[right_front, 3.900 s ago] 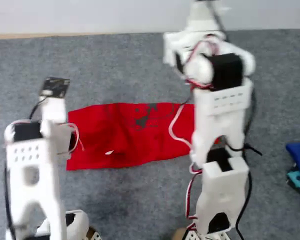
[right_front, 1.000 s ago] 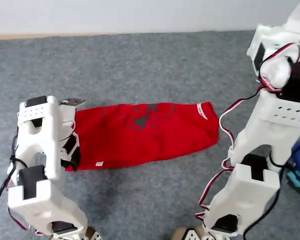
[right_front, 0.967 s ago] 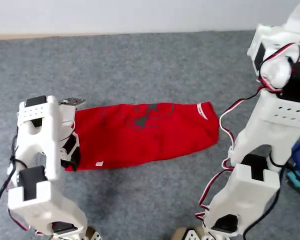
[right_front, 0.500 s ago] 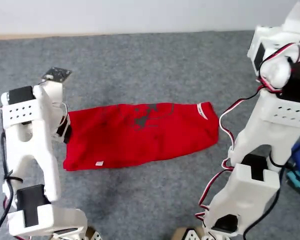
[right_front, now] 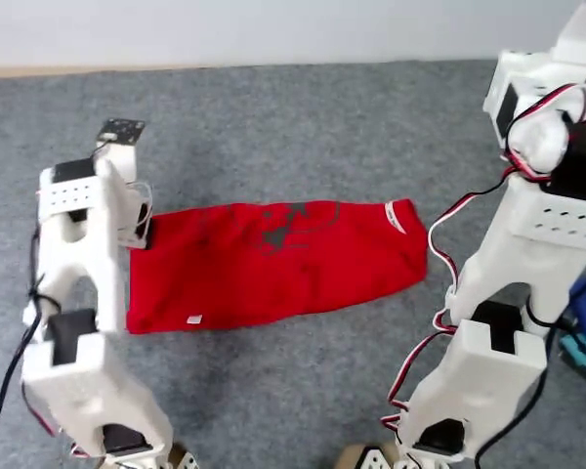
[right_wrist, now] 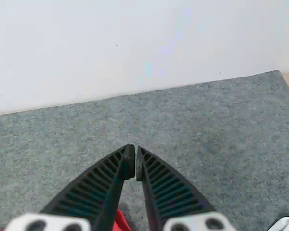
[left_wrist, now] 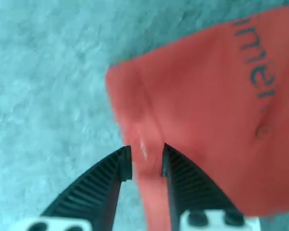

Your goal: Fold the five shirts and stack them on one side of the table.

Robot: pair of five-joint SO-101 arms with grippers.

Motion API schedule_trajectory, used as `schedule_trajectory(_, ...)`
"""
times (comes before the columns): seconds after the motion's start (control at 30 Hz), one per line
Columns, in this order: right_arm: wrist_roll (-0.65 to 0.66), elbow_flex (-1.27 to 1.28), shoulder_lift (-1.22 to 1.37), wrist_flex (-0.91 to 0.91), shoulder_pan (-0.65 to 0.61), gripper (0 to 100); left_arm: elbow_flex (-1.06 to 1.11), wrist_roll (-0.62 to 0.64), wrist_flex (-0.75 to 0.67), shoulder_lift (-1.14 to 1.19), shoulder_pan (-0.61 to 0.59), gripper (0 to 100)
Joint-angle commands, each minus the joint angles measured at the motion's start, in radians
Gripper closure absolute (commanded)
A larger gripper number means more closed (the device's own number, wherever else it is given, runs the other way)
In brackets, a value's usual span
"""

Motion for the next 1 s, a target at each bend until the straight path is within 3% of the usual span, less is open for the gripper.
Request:
schedule_trajectory(0.0, 0.011, -0.040, -0.041, 0.042, -0.002, 98.8, -0.108, 0.015, -0.017, 0.049, 0.035, 89)
schedule_trajectory(0.43, 0.015, -0.040, -0.041, 0.042, 0.031, 98.8, -0.446, 0.041, 0.000, 0.387, 0.037, 89)
schedule_trajectory(0.77, 0.091, -0.040, -0.041, 0.042, 0.036, 98.8, -0.832, 0.035, 0.133, 0.597, 0.032, 89)
schedule_trajectory(0.97, 0.091, -0.040, -0.041, 0.042, 0.038, 98.8, -1.124, 0.035, 0.316, 0.655, 0.032, 89)
